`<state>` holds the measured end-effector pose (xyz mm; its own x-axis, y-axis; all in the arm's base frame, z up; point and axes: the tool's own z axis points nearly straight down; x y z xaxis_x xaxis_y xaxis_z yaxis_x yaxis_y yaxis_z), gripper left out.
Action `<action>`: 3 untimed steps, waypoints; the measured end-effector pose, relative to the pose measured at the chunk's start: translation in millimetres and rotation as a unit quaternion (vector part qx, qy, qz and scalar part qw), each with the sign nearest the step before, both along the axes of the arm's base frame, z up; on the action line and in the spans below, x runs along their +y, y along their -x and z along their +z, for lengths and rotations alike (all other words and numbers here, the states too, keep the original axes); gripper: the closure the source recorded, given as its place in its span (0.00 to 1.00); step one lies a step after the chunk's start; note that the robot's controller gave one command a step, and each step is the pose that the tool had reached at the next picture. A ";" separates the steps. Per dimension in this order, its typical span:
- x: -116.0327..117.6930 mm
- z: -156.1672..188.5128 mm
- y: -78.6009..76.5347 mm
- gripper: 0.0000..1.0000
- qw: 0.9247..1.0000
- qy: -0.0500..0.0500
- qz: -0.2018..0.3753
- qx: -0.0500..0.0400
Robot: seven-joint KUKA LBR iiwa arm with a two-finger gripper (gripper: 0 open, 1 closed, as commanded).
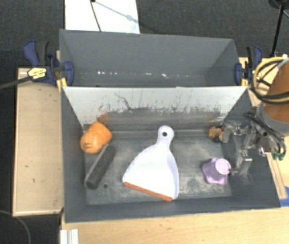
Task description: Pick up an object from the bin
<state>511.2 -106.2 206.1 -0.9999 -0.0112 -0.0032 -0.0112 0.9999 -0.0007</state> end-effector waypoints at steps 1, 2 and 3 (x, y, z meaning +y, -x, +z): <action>0.0 0.0 0.0 0.00 1.000 0.000 0.000 0.000; 2.8 -53.6 9.7 0.00 1.000 0.001 0.029 -0.002; 3.5 -66.3 12.7 0.00 0.999 0.000 0.035 0.000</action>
Offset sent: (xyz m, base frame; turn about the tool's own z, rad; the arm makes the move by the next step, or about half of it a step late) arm -0.0186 0.0048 -0.0918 -0.1030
